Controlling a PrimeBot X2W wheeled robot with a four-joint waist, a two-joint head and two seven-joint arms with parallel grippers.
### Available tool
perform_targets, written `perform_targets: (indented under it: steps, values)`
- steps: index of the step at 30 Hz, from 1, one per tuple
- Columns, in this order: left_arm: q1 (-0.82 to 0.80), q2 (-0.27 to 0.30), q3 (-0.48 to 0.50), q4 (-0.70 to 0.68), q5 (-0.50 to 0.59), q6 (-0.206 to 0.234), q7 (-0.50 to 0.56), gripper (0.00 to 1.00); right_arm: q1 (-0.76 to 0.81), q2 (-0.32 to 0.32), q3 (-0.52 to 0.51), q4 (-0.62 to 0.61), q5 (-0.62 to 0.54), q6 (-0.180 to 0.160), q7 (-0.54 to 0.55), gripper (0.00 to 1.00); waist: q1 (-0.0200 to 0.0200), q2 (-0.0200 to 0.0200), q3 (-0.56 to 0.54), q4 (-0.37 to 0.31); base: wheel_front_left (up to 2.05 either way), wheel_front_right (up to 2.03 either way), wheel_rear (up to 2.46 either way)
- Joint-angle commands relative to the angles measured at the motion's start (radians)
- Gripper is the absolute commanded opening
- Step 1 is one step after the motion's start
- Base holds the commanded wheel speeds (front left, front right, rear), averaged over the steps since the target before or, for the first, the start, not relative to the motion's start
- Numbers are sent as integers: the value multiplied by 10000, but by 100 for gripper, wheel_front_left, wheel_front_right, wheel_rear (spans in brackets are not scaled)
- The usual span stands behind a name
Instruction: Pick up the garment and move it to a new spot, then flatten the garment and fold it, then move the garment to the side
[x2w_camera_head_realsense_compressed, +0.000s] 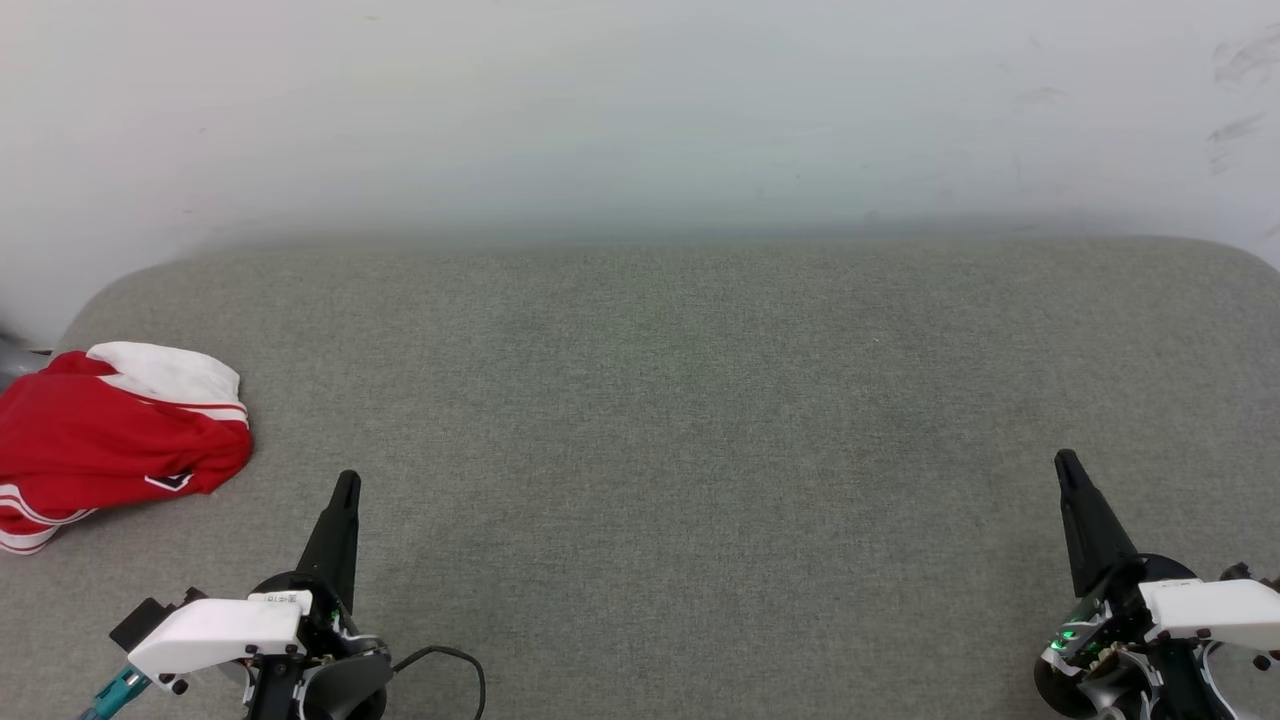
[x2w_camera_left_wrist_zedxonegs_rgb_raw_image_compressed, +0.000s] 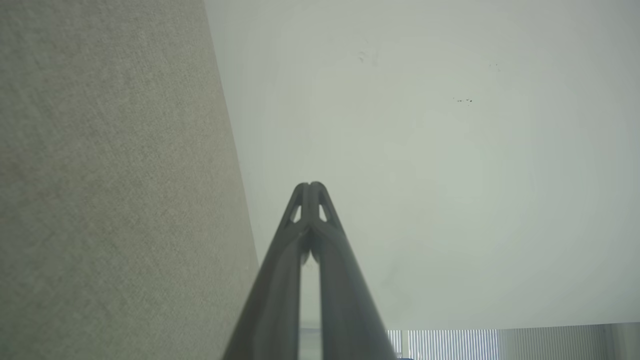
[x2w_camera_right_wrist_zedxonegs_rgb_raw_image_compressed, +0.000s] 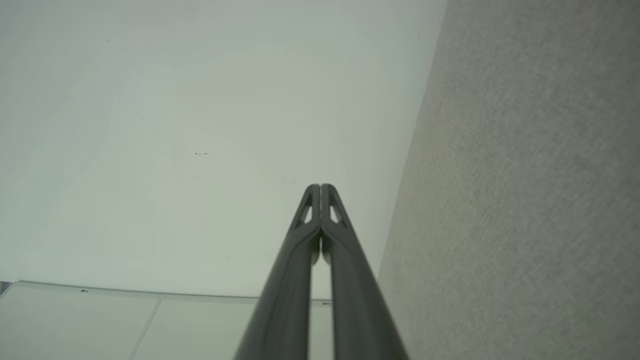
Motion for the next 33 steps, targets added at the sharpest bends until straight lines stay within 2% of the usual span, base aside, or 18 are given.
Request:
perform_targets:
  steps: [1,31,32,33]
  values:
    - [-69,-14,20,-5,1,-24,17,0,-132,26,1,10,-43,-3,-12,0,0,0,0,0,0,0,0]
    - [-69,-14,20,-5,1,-26,16,0,-132,26,2,10,-43,-3,-13,0,0,0,0,0,0,0,0]
    - [-69,-14,23,-5,1,-26,16,100,-132,26,2,10,-43,-3,-13,100,0,0,0,0,0,0,0]
    - [12,-2,-10,26,-1,2,-3,100,17,0,3,21,0,0,-6,100,0,0,0,0,0,0,0]
